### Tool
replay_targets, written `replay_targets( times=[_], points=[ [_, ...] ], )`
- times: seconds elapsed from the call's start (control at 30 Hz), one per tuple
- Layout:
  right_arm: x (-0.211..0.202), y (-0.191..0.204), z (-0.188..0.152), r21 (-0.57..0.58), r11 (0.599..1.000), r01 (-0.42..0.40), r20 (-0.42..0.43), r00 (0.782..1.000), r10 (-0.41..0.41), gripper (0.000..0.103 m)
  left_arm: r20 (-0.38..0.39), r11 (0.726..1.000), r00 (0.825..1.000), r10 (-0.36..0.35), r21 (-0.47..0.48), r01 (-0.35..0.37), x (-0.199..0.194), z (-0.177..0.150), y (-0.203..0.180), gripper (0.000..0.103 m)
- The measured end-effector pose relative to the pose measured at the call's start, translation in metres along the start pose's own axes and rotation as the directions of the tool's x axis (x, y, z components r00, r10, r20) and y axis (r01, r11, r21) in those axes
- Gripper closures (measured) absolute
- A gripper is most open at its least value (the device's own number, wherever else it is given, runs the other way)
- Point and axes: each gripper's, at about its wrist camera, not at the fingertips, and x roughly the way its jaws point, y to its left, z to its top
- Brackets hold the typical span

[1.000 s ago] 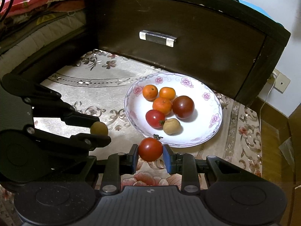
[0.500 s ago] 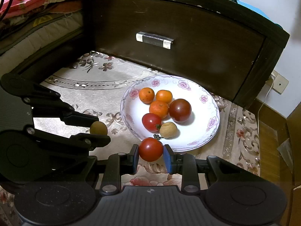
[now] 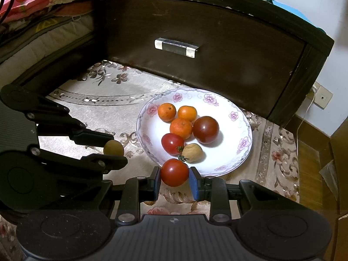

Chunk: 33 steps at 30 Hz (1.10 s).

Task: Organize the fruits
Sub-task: 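Carry the yellow fruit toward the bowl with the left tool while the right tool carries the red tomato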

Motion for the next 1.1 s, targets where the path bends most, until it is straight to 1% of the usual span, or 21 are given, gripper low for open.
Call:
replay_targets(
  times=[0.6, 0.77, 1.1],
  points=[
    [0.007, -0.007, 0.003, 0.006, 1.0, 0.013, -0.006, 1.0, -0.013, 0.077, 0.005, 1.0, 1.0, -0.002, 0.001, 0.002, 0.008, 0.002, -0.001, 0.071],
    [0.008, -0.008, 0.004, 0.012, 1.0, 0.015, -0.003, 1.0, -0.015, 0.076, 0.012, 1.0, 1.0, 0.003, -0.001, -0.003, 0.012, 0.007, 0.0, 0.071],
    [0.008, -0.01, 0.007, 0.021, 1.0, 0.02, 0.002, 1.0, -0.02, 0.076, 0.03, 1.0, 1.0, 0.005, -0.004, -0.005, 0.012, 0.006, 0.002, 0.072]
  ],
)
